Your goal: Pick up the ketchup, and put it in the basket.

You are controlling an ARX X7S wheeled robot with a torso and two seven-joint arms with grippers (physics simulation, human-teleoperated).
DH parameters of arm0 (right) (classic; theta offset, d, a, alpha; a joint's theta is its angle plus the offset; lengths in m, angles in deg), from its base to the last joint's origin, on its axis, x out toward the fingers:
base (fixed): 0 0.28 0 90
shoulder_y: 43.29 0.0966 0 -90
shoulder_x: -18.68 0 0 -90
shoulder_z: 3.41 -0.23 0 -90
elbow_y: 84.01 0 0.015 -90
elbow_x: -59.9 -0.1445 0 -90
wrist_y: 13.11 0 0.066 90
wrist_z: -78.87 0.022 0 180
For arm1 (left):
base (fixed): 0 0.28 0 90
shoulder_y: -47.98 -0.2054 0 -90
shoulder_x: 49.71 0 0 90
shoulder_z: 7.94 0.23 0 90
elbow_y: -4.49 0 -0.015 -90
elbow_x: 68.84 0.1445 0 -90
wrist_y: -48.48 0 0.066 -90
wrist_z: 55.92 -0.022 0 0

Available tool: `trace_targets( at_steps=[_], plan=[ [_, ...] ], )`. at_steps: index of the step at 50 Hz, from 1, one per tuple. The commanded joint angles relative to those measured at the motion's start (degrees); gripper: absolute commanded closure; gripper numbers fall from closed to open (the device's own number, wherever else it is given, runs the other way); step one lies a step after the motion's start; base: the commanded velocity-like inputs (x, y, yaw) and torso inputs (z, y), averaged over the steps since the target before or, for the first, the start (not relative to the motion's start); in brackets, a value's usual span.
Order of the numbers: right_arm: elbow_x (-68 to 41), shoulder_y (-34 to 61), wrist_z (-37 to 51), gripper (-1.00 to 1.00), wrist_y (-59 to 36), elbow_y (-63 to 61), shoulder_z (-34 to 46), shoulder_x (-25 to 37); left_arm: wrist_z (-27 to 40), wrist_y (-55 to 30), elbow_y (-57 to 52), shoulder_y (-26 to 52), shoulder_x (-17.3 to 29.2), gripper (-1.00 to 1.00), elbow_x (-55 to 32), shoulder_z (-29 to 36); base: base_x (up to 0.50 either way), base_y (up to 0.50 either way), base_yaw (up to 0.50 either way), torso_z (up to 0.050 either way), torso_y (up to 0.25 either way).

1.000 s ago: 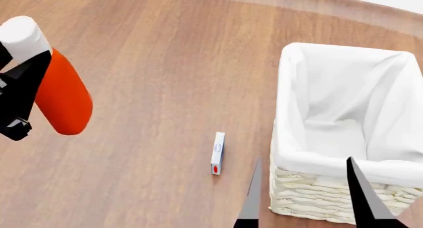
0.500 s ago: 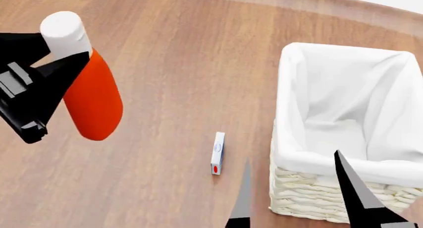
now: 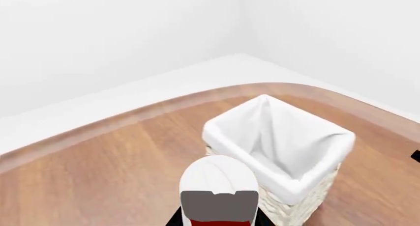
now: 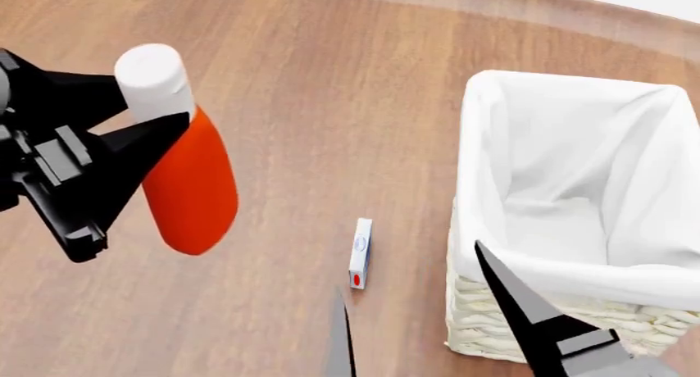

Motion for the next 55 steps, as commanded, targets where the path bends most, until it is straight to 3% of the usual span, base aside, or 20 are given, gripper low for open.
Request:
trace_targets(
  at_steps=[1, 15, 30, 55],
  plan=[
    [-5.07, 5.59, -2.72, -1.0, -2.66, 0.67, 1.95, 0.27, -0.4, 0.37, 0.04, 0.26, -0.62, 1.0, 0.07, 0.32, 0.0, 0.0, 0.0, 0.0, 0.0],
    [-14.9, 12.96, -9.97, -1.0, -5.25, 6.25, 3.65, -0.9, -0.01, 0.55, -0.77, -0.5, 0.05, 1.0, -0.99, -0.14, 0.0, 0.0, 0.0, 0.0, 0.001],
    [-23.91, 16.66, -11.6, -1.0, -5.18, 9.5, 2.51, -3.06, -0.54, 0.72, 0.29, -0.1, -0.36, 1.0, -0.7, 0.27, 0.0, 0.0, 0.0, 0.0, 0.001],
    [-19.93, 19.71, -12.74, -1.0, -6.67, 13.4, 7.3, -8.17, 0.51, 1.38, -2.06, -1.32, -0.51, 1.0, -1.91, 0.16, 0.0, 0.0, 0.0, 0.001, 0.0]
  ],
)
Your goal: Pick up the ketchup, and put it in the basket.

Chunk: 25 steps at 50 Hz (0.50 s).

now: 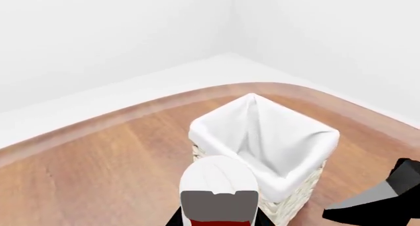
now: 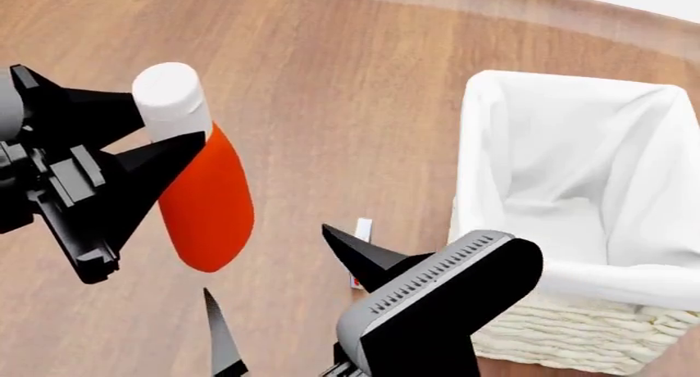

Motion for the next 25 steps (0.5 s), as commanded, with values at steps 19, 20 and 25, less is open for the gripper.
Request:
trace_targets(
  at_steps=[19, 20, 25],
  plan=[
    [3.66, 2.95, -0.74, -1.0, -0.3, 4.85, 3.96, -5.64, 1.28, -1.85, -0.81, 3.39, -1.38, 1.0, -2.68, 0.48, 0.0, 0.0, 0.0, 0.0, 0.001],
    [3.6, 3.22, -0.63, -1.0, -0.41, 4.83, 3.97, -5.75, 0.82, -0.63, -1.8, 1.46, -1.04, 1.0, -1.42, 0.69, 0.0, 0.0, 0.0, 0.0, 0.0],
    [4.23, 3.51, -0.53, -1.0, -0.34, 5.26, 4.28, -6.15, 0.91, -0.66, -2.69, 1.06, -0.77, 1.0, -1.5, 0.92, 0.0, 0.0, 0.0, 0.0, 0.0]
  ],
)
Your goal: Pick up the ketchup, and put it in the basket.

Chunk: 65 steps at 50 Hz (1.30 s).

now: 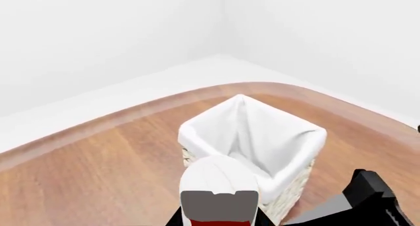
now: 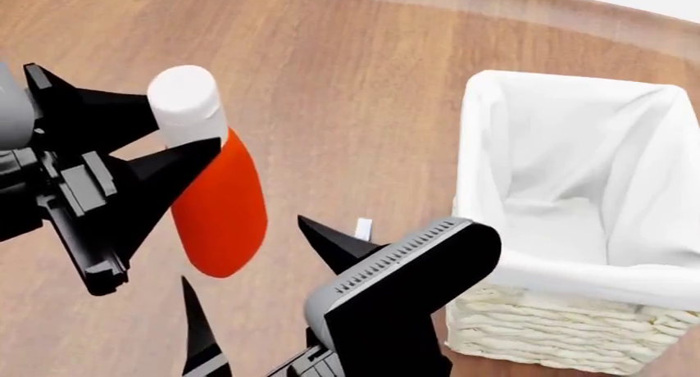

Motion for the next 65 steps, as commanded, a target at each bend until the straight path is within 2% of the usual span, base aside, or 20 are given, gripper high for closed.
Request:
trace_targets(
  at_steps=[1, 6, 12, 61, 62, 65],
  plan=[
    [0.99, 1.39, 0.12, -1.0, -0.26, 1.28, 0.93, -1.48, 0.53, -0.7, -0.66, 1.13, -0.17, 1.0, -1.12, 0.09, 0.0, 0.0, 0.0, 0.0, 0.0],
    [1.39, 1.99, -0.16, -1.0, -0.19, 2.14, 1.26, -2.1, 0.07, 0.27, -1.41, -0.3, -0.05, 1.0, 0.07, 0.5, 0.0, 0.0, 0.0, 0.0, 0.0],
    [2.12, 2.47, -0.64, -1.0, 0.09, 3.25, 1.57, -2.56, 0.83, -1.69, -0.53, 2.69, -0.4, 1.0, -1.86, 0.47, 0.0, 0.0, 0.0, 0.0, 0.0],
    [7.03, 4.03, -4.3, -1.0, 3.5, 14.24, 4.27, -6.98, 1.47, -1.78, -2.54, 3.96, -0.94, 1.0, -4.19, 0.8, 0.0, 0.0, 0.0, 0.0, 0.001],
    [7.01, 3.89, -4.25, 1.0, 3.63, 14.26, 4.19, -6.97, 1.52, -1.82, -2.6, 4.01, -0.89, 1.0, -4.21, 0.8, 0.0, 0.0, 0.0, 0.0, 0.0],
    [6.79, 3.58, -4.02, 1.0, 3.61, 13.84, 4.16, -6.8, 1.63, -1.8, -2.71, 4.0, -0.75, 1.0, -4.41, 0.71, 0.0, 0.0, 0.0, 0.0, 0.0]
  ],
)
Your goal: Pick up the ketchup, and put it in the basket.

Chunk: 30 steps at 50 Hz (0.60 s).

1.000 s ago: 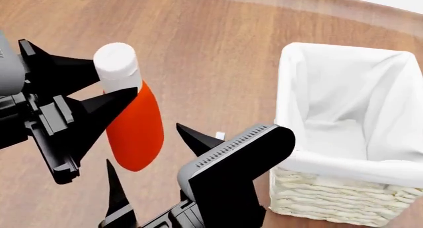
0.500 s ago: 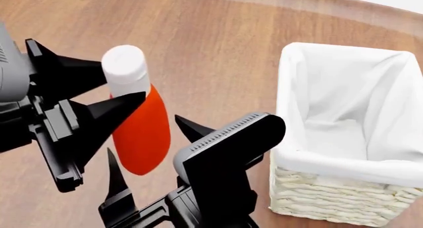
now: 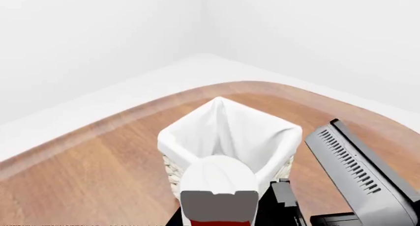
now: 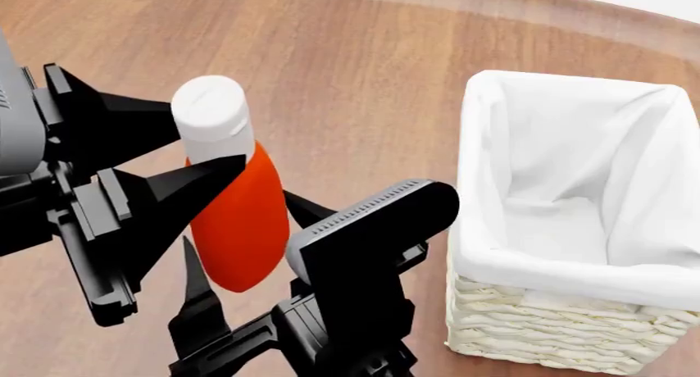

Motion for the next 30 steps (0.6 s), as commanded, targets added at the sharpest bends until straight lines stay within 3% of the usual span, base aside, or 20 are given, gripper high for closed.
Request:
trace_targets(
  at_steps=[1, 19, 20, 30],
  plan=[
    [0.86, -0.61, -0.28, 1.0, 0.71, 1.08, 0.12, -0.19, 0.54, 0.18, -0.2, 0.53, 0.24, 1.0, -0.8, -0.7, 0.0, 0.0, 0.0, 0.0, 0.0],
    [0.19, -0.74, -0.06, 1.0, 1.12, 0.91, -0.34, 0.07, 0.97, 0.15, 0.11, 0.74, 0.19, 1.0, -1.43, -0.56, 0.0, 0.0, 0.0, 0.0, 0.0],
    [0.05, -0.64, 0.02, 1.0, 1.01, 0.77, -0.4, 0.13, 0.79, 0.16, -0.08, 0.64, 0.28, -1.0, -1.29, -0.46, 0.0, 0.0, 0.0, 0.0, 0.0],
    [-0.56, -0.31, 0.36, 1.0, 0.77, 0.44, -0.65, 0.28, 1.36, 0.14, 0.15, 0.74, 0.41, -1.0, -2.11, -0.67, 0.0, 0.0, 0.0, 0.0, 0.001]
  ],
)
